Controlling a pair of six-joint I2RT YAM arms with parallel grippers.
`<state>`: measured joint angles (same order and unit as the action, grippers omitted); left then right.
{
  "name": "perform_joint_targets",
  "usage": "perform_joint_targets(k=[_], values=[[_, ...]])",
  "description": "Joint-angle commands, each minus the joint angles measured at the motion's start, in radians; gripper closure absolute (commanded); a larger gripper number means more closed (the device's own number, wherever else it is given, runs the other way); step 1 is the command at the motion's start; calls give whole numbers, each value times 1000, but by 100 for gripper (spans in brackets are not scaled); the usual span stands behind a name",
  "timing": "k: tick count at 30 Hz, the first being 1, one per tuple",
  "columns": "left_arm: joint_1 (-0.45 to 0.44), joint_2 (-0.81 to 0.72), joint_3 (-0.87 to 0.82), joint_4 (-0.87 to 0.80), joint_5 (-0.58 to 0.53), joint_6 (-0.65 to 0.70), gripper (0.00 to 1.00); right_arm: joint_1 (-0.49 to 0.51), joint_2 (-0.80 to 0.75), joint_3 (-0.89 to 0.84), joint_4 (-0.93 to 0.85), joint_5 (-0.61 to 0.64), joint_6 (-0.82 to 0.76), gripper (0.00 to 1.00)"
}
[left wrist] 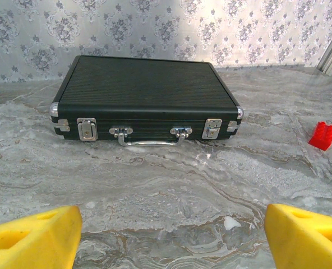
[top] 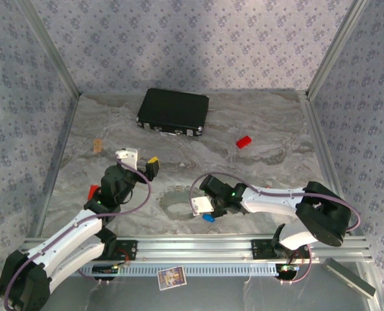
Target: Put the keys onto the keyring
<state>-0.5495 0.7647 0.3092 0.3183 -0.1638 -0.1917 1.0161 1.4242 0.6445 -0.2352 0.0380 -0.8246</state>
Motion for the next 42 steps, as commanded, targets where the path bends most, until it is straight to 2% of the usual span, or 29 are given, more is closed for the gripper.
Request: perform_joint_targets(k=[1,5,12,19,30,42], values=[[6,-13,1,32,12,9,16,-6,-11,43,-61,-78,6,92],[7,-16,1,30,13,6,16,-14,9,59,-80,-151,35,93],[6,-17,2,21,14,0,16,-49,28,75,-91,-204,49,93],[6,-12,5,24,15,-9,16,-42,76,92,-107,-180,26,87],[6,-9,14,17,13,-13,16,-39,42,80,-58,-166,21,68],[6,-24,10,2,3,-15,16,-34,5,55,-1,-115,28,68]])
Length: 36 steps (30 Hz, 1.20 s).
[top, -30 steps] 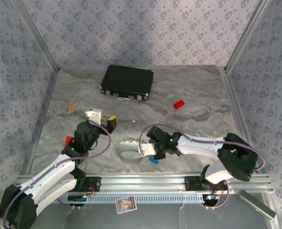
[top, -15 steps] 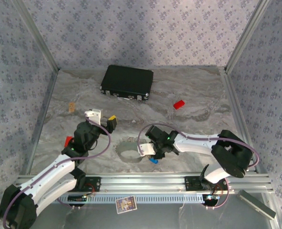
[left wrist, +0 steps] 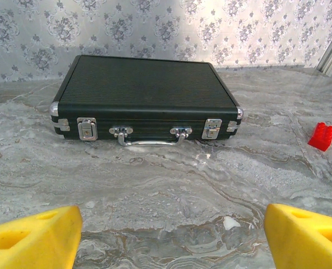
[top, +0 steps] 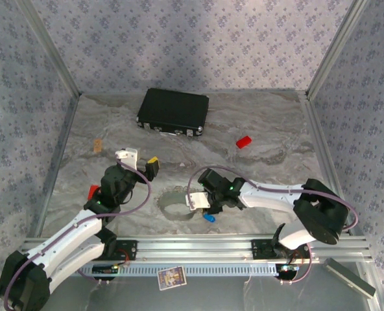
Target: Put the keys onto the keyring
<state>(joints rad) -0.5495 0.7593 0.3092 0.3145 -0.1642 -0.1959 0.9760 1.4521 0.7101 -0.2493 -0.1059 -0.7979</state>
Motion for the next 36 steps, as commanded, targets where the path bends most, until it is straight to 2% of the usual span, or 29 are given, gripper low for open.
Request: perform_joint_targets(k=[1,3,8,12,26,36], values=[[6,-20,8,6,3,-13,16,6,-21,-11,15,37,1,69],[7,-22,8,4,1,-14,16,7,-19,-12,12,58,-1,69],[7,-28,7,-3,-2,-11,16,25,-55,-12,-38,23,-10,70],[6,-22,1,6,-2,-15,16,61,-58,-23,-77,64,-35,68],[7,-30,2,-2,-3,-17,16,88,7,-48,34,173,-42,66],[7,-26,2,1,-5,-14,16,89,22,-44,51,189,-45,71]])
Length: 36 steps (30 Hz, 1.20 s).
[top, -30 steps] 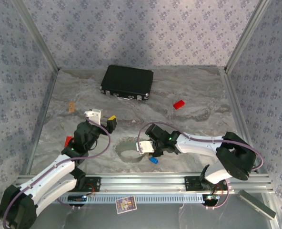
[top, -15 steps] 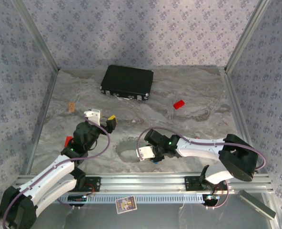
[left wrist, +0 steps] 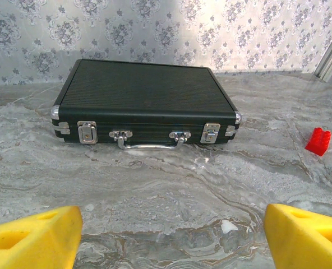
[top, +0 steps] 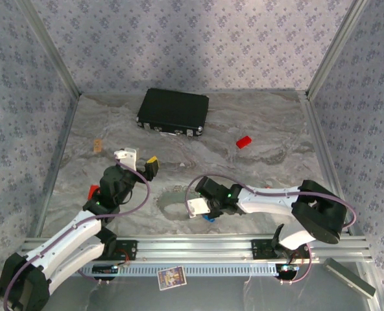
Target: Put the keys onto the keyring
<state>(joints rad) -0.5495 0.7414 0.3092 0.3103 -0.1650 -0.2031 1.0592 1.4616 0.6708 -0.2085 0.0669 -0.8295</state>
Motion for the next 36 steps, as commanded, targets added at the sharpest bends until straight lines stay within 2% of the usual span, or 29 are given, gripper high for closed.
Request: perform_joint_targets(k=[1,17,24,31,36], values=[[6,-8,2,5,-5,-7,16,6,13,-5,11,16,-13,72],[7,-7,3,3,-7,-10,16,2,40,3,37,19,-19,80],[7,-10,5,-2,-7,-6,16,-2,36,11,25,14,-21,97],[7,-7,4,1,3,1,16,-27,-39,16,2,-60,11,100],[6,1,17,1,102,54,20,-78,-126,19,8,-155,66,100]])
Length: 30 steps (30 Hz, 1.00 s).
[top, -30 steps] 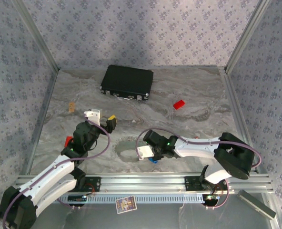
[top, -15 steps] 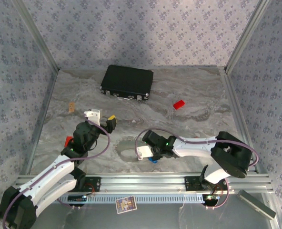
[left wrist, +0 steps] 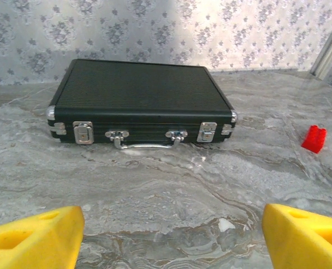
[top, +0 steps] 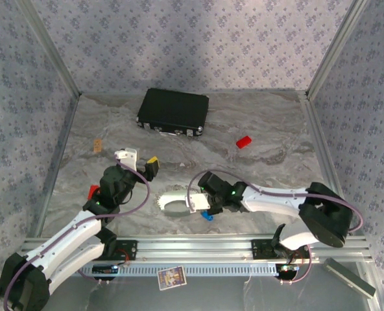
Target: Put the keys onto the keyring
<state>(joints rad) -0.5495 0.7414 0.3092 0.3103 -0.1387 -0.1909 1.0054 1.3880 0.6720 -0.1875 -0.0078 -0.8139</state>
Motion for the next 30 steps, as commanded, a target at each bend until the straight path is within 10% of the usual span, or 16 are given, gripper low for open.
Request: perform_joint_targets(k=[1,30], values=[[6,5,22,-1,102,57,21,-34,-69,18,-12,-98,58,100],[-208,299,187,-47,617,562,63,-176,-186,173,-39,-340,16,100]])
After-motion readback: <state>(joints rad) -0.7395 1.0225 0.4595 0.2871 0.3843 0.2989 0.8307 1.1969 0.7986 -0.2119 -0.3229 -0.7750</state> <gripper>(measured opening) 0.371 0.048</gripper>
